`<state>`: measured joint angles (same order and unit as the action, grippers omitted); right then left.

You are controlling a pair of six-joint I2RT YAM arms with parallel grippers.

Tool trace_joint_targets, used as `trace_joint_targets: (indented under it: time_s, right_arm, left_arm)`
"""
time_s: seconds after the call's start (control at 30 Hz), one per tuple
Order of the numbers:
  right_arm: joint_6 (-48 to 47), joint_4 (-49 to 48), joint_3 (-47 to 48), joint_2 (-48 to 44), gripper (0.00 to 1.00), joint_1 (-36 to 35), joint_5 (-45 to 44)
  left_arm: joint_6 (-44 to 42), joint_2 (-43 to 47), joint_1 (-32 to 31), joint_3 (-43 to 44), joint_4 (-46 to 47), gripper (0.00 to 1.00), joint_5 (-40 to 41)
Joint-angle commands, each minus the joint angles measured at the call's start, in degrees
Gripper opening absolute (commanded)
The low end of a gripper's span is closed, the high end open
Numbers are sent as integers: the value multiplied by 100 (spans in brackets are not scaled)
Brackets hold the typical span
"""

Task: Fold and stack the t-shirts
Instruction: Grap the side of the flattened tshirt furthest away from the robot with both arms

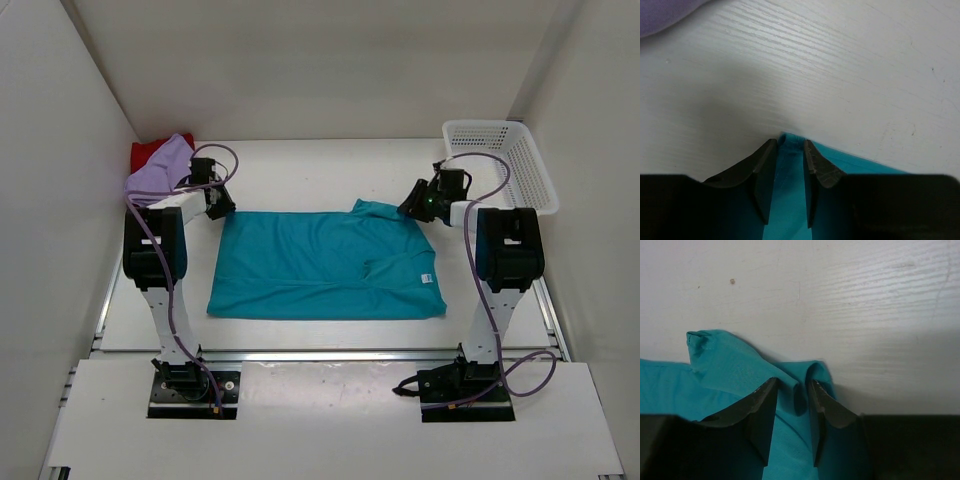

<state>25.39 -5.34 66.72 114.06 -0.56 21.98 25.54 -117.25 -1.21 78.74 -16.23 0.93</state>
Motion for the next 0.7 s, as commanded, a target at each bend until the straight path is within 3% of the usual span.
trace_joint_targets:
  time_s: [0.0,0.13,0.27,0.4,0.6,0.67]
  right_arm:
    - [19,-186,333,151,29,29,149]
    - [-121,-274,404,178,27,-137,26]
    - [-499,-291,290,-129,34,-331,-694]
    - [-754,-310,193,-349,36,-489,-1072]
    - [-597,-238,483,-42,37,-314,-643]
    - [-448,-440,430,19,23,-252,-476]
  left_arm:
    - [-32,9,-2,141,-21,38,-67]
    - [12,44,42,36,84,24,-277]
    - [83,89,51,-52,181,10,-348]
    - [117,176,42,-218,330,7,-383]
    - [100,255,51,-262,349,1,-409]
    - [153,282,86,-306,419,0,-445]
